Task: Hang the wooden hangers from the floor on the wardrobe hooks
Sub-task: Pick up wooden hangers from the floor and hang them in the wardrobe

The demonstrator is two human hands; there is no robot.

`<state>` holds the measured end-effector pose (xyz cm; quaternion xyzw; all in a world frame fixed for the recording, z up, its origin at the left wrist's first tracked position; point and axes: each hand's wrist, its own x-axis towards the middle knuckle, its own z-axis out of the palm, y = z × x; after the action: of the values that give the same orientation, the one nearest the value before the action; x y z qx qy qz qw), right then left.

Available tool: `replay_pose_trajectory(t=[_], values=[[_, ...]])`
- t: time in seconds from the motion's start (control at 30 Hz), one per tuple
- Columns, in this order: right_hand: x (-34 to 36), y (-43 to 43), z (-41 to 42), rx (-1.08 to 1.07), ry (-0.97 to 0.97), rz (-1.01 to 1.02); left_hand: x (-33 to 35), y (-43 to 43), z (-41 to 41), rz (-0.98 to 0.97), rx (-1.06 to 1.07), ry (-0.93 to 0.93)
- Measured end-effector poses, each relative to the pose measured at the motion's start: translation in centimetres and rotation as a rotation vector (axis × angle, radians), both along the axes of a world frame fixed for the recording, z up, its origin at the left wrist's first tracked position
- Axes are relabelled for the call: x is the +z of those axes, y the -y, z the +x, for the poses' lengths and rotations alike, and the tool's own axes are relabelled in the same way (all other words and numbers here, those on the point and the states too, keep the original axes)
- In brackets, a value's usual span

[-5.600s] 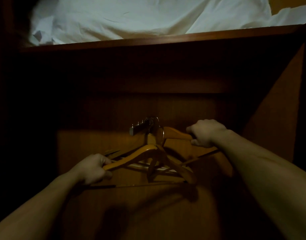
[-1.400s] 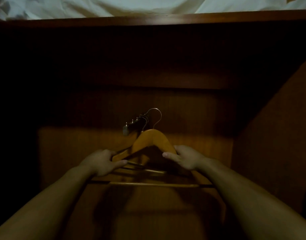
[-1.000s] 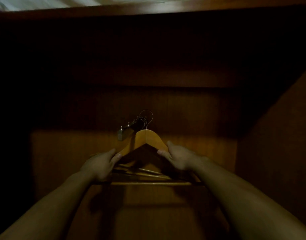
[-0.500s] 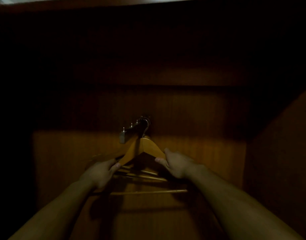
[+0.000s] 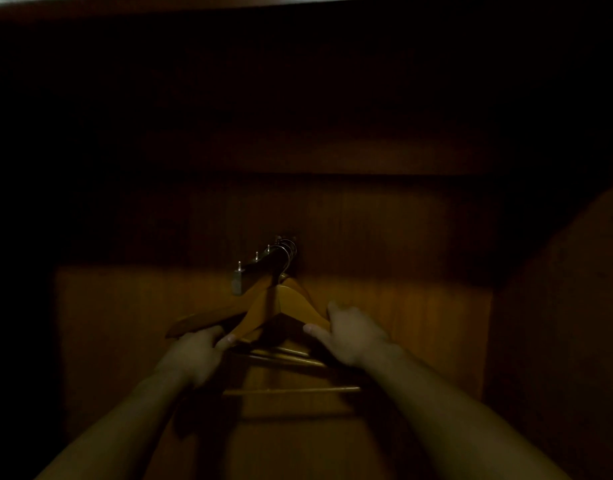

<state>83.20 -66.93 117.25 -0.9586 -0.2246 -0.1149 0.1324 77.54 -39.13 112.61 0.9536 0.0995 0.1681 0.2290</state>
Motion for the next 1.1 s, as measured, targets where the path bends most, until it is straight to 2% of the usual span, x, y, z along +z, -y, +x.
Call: replay_pose_trajectory(t=[0.3, 0.6, 0.73, 0.87, 1.1], values=[[0.2, 0.0, -0.6, -0.062, 0.018, -0.046, 0.5, 0.0, -0.5, -0.041, 0.026, 0.015], [1.6, -0.3, -3.9, -0.169, -0.027, -0.088, 1.9, 0.0, -4.0, 0.156, 0.114, -0.022], [2.3, -0.9, -6.7, -0.157, 0.0, -0.119, 2.5, 0.5, -6.4, 0.223, 0.21, -0.029], [2.5, -1.8, -9.9, -0.134, 0.009, -0.169, 2.4, 0.7, -8.7, 0.224, 0.207, -0.027], [1.5, -3.5, -14.5, -0.038, 0.007, -0.212, 1.4, 1.6, -14.1, 0.267, 0.19, -0.167]])
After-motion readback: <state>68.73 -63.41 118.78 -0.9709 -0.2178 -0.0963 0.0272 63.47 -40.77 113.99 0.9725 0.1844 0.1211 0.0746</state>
